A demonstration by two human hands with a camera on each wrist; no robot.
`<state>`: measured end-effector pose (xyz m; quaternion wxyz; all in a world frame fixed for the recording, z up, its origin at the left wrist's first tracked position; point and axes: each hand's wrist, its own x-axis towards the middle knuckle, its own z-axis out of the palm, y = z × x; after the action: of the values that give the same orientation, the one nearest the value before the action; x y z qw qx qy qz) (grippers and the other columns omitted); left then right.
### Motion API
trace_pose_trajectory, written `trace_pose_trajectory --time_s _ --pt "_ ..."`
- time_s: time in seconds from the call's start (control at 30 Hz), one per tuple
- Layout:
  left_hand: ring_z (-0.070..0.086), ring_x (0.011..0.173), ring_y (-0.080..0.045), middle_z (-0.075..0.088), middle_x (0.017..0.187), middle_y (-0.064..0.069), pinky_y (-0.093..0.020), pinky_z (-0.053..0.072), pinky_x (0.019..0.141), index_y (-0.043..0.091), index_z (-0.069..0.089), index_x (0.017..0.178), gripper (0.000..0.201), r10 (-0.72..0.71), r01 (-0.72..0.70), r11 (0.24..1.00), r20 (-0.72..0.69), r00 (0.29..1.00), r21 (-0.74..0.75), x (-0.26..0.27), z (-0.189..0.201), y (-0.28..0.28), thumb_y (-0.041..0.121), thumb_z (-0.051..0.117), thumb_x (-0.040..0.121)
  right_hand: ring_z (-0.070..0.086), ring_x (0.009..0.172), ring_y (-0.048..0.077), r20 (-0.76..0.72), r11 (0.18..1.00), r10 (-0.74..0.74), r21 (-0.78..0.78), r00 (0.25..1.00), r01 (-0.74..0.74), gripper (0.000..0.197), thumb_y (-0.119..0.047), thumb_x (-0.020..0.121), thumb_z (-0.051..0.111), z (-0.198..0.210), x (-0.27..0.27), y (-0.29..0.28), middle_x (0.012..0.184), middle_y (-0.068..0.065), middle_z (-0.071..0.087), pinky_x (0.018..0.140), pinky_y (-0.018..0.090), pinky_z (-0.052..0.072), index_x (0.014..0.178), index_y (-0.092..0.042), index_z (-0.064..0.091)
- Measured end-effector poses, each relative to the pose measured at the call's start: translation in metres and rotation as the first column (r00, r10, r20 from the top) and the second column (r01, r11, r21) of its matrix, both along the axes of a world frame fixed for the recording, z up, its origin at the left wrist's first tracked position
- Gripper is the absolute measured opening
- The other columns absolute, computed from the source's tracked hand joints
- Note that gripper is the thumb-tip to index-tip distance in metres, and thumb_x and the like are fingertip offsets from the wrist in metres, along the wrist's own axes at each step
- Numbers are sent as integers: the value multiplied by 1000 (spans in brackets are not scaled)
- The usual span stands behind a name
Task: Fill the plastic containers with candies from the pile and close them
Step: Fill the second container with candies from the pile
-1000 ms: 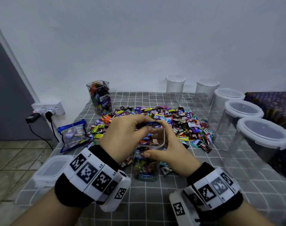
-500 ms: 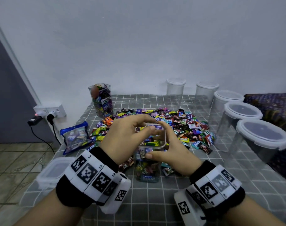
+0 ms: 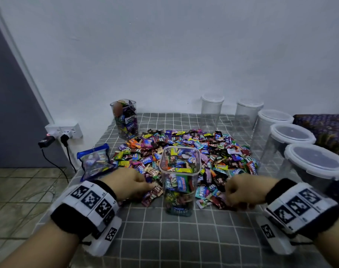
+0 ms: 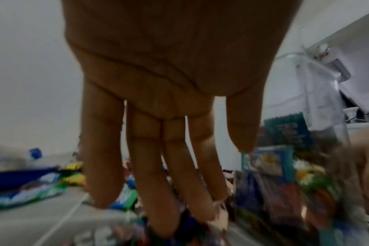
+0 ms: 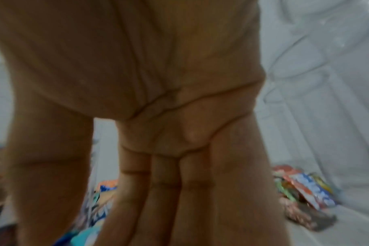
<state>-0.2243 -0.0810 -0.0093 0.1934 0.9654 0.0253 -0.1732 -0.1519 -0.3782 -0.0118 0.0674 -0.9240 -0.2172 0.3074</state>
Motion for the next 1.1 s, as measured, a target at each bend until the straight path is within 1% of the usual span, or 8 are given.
trace_pose_trajectory --time_s 0.1,0.23,0.3,0.47,0.63,0.73,0.93,1.1 --pt "58 55 -7 63 57 7 -21 49 65 22 64 65 36 9 -23 999 -268 963 -49 6 -17 -3 47 55 89 52 40 1 -164 997 -2 -74 986 -10 17 -16 86 61 -10 0 9 59 -5 59 40 12 41 70 -16 57" --pt "53 50 -4 60 59 8 -16 46 60 22 66 68 29 -38 -10 991 -351 936 -135 17 -30 -5 38 57 91 52 41 -2 -161 998 31 -46 986 -39 11 -18 87 62 -14 7 25 63 -6 58 41 11 42 76 -17 59" --pt "54 57 -3 61 67 9 -16 45 60 20 69 82 21 -39 15 996 -273 961 -91 22 -29 -8 35 57 91 55 53 -1 -101 999 36 7 994 -36 2 -20 87 61 -13 14 33 71 -7 58 52 14 46 87 -19 60" --pt "54 111 -15 61 120 5 -27 41 96 29 62 118 28 -59 70 992 -98 993 104 39 -24 -5 34 55 91 56 104 18 39 993 -8 121 999 3 36 -26 84 66 -13 40 44 112 -2 60 93 31 45 119 -24 57" --pt "59 87 -15 66 93 1 -25 46 75 26 66 90 15 127 -133 991 176 976 23 48 -22 0 35 55 92 56 101 19 263 930 -213 350 941 112 22 -20 89 59 -10 50 46 111 3 61 84 26 44 110 -17 60" --pt "56 86 -15 64 100 2 -26 46 74 29 61 92 12 218 -253 966 342 914 59 49 -21 -5 39 54 91 53 111 23 415 935 -270 330 869 132 38 -28 90 57 -12 52 47 125 9 56 88 29 42 125 -14 53" --pt "29 138 -24 18 154 1 -44 35 107 38 13 147 92 118 -139 977 133 984 164 68 -39 -9 68 59 73 29 136 28 324 997 -75 32 943 68 106 -66 70 65 -31 52 57 150 6 24 107 46 35 150 -27 7" --pt "22 141 -28 1 159 5 -49 34 107 48 0 145 88 27 -29 957 12 1000 287 68 -42 -17 65 56 79 20 139 34 317 995 23 -95 948 8 110 -64 68 68 -43 55 64 153 5 18 108 50 33 149 -30 2"
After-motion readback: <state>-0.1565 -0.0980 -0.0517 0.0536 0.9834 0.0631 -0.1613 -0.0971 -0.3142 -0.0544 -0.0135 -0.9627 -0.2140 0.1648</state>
